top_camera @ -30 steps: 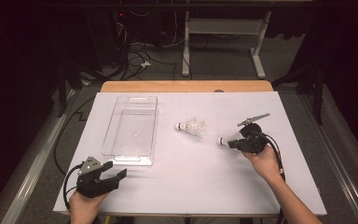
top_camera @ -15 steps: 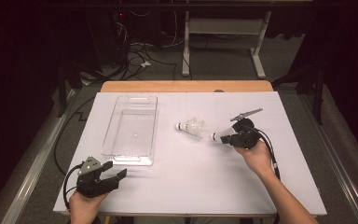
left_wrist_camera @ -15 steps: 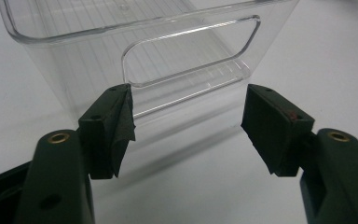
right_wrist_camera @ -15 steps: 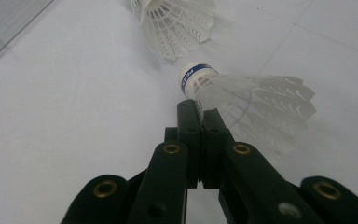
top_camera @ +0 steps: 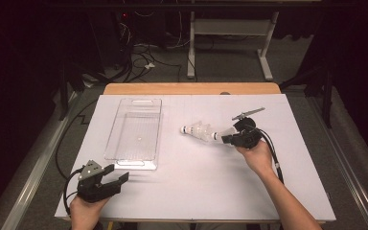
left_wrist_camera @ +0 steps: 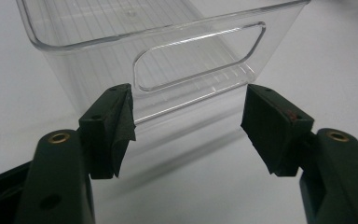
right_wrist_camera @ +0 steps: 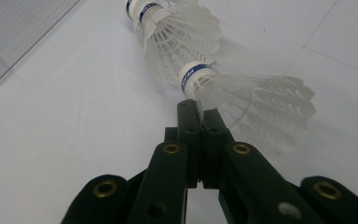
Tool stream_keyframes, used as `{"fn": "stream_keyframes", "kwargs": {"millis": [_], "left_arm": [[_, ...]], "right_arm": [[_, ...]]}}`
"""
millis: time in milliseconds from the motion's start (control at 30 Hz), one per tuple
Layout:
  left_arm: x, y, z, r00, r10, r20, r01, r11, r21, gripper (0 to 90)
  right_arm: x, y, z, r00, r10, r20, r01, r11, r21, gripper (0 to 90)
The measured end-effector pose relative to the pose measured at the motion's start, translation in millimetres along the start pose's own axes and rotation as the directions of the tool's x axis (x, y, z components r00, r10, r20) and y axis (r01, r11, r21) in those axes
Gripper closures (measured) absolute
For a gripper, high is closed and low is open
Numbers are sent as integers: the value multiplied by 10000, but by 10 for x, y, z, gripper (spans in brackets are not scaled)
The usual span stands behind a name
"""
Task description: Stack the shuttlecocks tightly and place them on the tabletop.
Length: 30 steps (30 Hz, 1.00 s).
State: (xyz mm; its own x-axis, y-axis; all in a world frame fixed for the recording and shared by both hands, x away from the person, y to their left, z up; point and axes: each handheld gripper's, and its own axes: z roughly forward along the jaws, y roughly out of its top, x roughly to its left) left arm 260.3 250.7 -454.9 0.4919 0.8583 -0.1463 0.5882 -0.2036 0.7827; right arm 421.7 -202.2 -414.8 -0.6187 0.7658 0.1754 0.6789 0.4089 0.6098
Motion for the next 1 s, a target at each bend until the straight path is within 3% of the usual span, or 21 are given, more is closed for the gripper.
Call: {"fn": "stream_keyframes", "kwargs": {"millis": [1000], "left_arm": [[68, -4, -23, 9998, -136, -129, 134, 9998, -121, 351]], "right_arm": [[83, 225, 188, 9995, -65, -316, 63, 10000, -77, 900]]}}
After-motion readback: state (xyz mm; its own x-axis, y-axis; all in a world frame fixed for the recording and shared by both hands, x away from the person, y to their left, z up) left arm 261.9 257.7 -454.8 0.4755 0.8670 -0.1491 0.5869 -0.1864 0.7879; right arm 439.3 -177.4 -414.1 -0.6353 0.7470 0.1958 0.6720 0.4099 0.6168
